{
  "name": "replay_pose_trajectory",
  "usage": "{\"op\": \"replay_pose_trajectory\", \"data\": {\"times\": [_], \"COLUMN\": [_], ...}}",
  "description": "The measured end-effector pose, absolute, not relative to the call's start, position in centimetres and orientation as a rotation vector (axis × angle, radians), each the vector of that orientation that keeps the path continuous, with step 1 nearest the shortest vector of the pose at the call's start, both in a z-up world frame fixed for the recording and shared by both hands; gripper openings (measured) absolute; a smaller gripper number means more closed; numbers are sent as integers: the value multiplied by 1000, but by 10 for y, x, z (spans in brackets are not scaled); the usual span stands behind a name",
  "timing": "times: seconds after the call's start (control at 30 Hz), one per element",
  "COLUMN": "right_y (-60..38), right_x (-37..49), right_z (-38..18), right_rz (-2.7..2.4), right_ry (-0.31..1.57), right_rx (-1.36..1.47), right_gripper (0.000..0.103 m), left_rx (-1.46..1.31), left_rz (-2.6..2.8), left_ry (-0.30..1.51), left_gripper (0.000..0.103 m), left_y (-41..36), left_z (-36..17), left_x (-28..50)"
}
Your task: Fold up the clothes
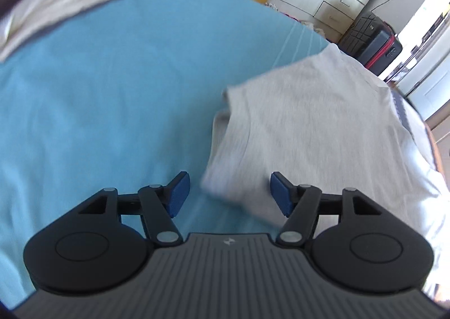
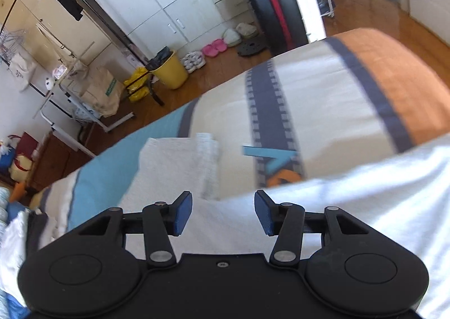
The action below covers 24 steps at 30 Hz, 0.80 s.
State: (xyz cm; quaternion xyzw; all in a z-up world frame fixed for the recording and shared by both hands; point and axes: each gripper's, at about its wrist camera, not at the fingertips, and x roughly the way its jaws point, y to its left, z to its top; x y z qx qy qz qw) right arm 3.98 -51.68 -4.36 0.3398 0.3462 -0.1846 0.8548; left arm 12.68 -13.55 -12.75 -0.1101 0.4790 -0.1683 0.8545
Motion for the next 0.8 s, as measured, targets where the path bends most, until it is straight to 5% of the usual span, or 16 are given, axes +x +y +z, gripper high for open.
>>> {"op": "replay_pose_trajectory", "data": {"times": [0.3, 0.47, 0.7, 0.77, 0.8], "right_y": [-581, -586, -591, -595, -597], "right_x": [-217, -280, -292, -283, -275], "right_z": [-100, -147, -173, -173, -171], "right_rz": [-610, -714, -745, -771, -782], "right_ry": [519, 565, 226, 202, 222], "right_rx": [1184, 1249, 1180, 1146, 1112], "right_gripper": [66, 66, 67, 65, 56], "left_rx": [-452, -623, -673, -578, -521], "left_rz": [-508, -497, -437, -438, -425], "left_ry": [1089, 1092, 958, 935, 929], "left_gripper": [63, 63, 63, 56, 19], "left_y": [-134, -133, -145, -160, -168], "left_z": [-138, -152, -165, -159, -155], "left_x": [116, 116, 125, 128, 129]}}
